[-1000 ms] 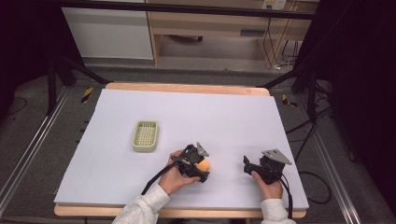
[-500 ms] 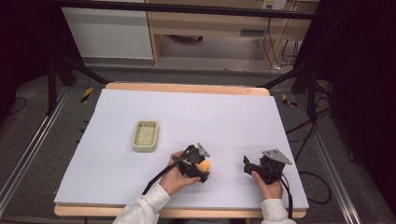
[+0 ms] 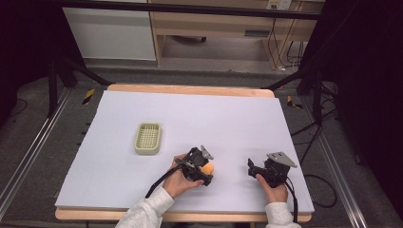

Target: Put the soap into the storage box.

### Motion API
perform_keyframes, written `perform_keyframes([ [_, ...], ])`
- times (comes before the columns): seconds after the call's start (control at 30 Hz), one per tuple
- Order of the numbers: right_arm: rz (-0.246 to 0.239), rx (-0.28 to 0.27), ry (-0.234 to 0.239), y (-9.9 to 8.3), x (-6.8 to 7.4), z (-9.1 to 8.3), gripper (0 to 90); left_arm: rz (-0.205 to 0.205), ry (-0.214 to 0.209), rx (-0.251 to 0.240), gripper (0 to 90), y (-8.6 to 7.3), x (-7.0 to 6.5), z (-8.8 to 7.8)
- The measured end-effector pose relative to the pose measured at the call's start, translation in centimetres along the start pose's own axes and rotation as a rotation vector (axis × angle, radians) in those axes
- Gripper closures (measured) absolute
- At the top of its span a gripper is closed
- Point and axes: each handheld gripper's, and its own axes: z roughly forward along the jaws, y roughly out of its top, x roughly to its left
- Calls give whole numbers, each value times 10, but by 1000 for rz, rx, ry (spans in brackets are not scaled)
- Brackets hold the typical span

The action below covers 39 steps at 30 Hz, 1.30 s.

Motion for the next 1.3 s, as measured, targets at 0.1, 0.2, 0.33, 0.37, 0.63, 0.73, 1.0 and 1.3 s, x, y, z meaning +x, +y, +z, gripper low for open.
perform_keyframes([
  [0.1, -1, 0, -1, 0, 0, 0, 51, -1, 1, -1, 248, 0, 0, 0],
  [0.2, 1, 2, 1, 0, 0, 0, 51, -1, -1, -3, 248, 0, 0, 0],
  [0.33, 0, 2, 1, 0, 0, 0, 51, -4, -1, -11, 248, -1, 0, 0],
  [0.37, 2, 2, 1, 0, 0, 0, 51, -3, 0, -11, 248, -1, 0, 0],
  [0.63, 2, 1, 2, 0, 0, 0, 51, -1, 15, -19, 249, -1, -1, 0],
  [0.73, 0, 0, 1, 0, 0, 0, 52, 1, 21, -16, 249, -2, 1, -4],
  [1.0, 1, -1, 1, 0, 0, 0, 51, -7, 15, -38, 249, -5, 2, -12],
  [1.3, -1, -2, 1, 0, 0, 0, 51, -21, 23, -58, 249, -9, 7, -24],
])
